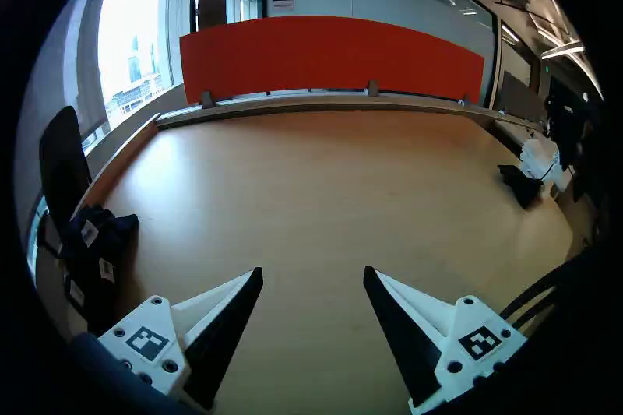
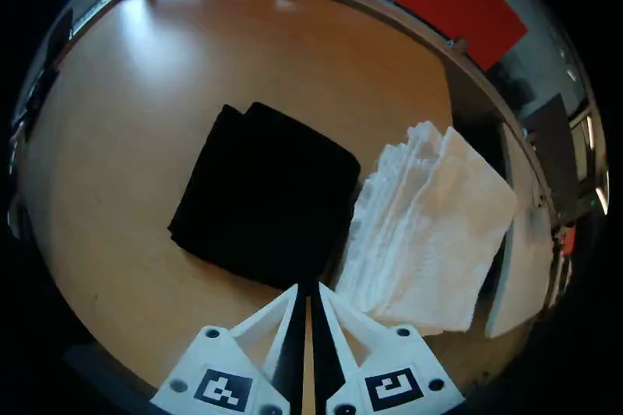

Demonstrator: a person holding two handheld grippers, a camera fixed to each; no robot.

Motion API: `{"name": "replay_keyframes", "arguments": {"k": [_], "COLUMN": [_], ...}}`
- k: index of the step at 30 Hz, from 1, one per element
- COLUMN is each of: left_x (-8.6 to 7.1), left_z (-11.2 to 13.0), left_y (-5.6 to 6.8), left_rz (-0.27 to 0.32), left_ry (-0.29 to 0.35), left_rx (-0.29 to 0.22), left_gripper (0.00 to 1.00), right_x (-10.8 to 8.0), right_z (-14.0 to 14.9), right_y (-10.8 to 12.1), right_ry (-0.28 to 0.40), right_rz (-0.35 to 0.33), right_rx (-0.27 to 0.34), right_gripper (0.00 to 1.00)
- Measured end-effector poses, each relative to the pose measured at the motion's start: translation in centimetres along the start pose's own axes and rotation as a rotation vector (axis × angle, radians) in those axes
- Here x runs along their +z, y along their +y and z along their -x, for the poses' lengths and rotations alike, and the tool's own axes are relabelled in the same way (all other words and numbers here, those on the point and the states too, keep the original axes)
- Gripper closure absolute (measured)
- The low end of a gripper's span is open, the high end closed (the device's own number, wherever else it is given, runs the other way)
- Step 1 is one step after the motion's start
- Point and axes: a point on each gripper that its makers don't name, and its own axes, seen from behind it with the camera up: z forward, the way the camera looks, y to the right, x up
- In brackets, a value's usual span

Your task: Fold towel

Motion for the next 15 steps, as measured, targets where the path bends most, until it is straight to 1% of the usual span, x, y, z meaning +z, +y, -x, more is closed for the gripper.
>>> {"name": "replay_keyframes", "arguments": {"k": [10, 15], "left_x": [-0.01, 0.05], "left_z": [0.05, 0.03], "left_y": [0.03, 0.01], "left_rz": [0.000, -0.001], "left_ry": [-0.001, -0.002], "left_rx": [0.001, 0.003], "left_gripper": [0.04, 0.04], "right_x": [0.10, 0.14], "right_z": [0.14, 0.29], "right_y": [-0.02, -0.01], "right_ry": [-0.001, -0.002], "right_rz": [0.007, 0.012], "right_rx": [0.005, 0.004], "right_gripper": [0.96, 0.93]}}
